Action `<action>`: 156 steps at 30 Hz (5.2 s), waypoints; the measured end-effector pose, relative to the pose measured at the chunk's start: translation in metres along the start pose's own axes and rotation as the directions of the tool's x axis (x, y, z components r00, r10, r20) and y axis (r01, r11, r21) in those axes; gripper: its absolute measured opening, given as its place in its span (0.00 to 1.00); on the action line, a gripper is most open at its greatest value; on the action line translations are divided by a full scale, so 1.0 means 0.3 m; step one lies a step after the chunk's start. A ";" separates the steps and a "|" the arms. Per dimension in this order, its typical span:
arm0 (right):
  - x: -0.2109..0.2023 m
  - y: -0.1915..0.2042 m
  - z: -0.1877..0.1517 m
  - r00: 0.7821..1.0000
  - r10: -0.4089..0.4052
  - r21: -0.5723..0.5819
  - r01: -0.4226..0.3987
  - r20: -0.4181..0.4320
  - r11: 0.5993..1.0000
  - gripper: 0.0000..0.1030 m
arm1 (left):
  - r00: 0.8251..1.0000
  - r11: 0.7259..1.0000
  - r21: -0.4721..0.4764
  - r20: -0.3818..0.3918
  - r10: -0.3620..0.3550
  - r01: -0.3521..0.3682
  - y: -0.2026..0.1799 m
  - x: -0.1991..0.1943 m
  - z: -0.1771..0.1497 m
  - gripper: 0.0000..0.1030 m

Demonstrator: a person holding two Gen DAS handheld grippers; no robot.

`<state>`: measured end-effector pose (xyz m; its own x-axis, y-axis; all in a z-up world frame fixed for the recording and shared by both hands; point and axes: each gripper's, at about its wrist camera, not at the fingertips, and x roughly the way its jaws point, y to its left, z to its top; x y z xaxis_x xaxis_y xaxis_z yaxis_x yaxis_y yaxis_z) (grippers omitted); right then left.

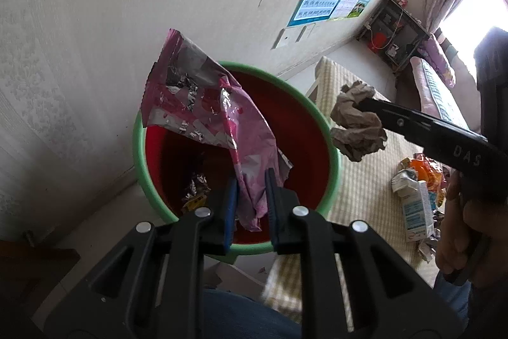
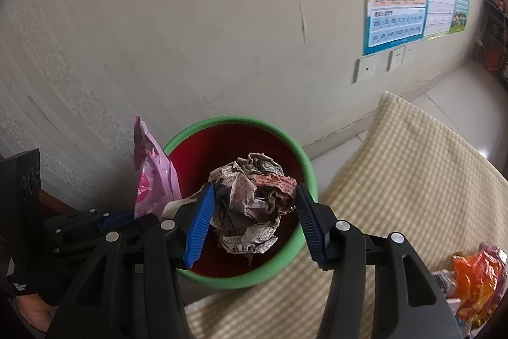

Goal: Collect trash
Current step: 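Carry both items over the red bin and open both tools to drop them, then move both tools back over the remaining pile, then grasp the white milk carton with the left tool while the right tool grasps the gold wrapper, then lift the milk carton with the left tool while the right tool carries the gold wrapper toward the bin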

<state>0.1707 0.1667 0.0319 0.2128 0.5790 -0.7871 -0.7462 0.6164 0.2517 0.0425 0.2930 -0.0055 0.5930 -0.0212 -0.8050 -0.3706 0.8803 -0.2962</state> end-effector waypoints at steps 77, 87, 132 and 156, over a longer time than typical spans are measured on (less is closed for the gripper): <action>-0.765 -0.811 -0.733 0.922 -0.386 0.474 0.333 0.015 0.815 0.93 | 0.982 0.928 0.329 -0.133 -0.136 0.173 -0.979 0.120 -0.276 0.95; -0.697 -0.916 -0.753 0.926 -0.375 0.499 0.343 -0.039 0.796 0.93 | 0.973 0.931 0.324 -0.205 -0.108 0.171 -1.051 0.251 -0.306 0.95; -0.657 -0.920 -0.687 0.946 -0.323 0.501 0.297 -0.037 0.813 0.17 | 0.952 0.947 0.222 -0.250 -0.174 0.232 -0.950 0.236 -0.306 0.40; -0.650 -0.854 -0.689 0.954 -0.299 0.476 0.273 -0.022 0.836 0.17 | 0.948 0.961 0.249 -0.315 -0.034 0.117 -0.917 0.339 -0.366 0.37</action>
<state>0.1899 -0.2143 0.0045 0.4127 0.3562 -0.8383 -0.2658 0.9274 0.2633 0.1261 -0.0034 -0.0624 0.3499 -0.1995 -0.9153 -0.1083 0.9619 -0.2510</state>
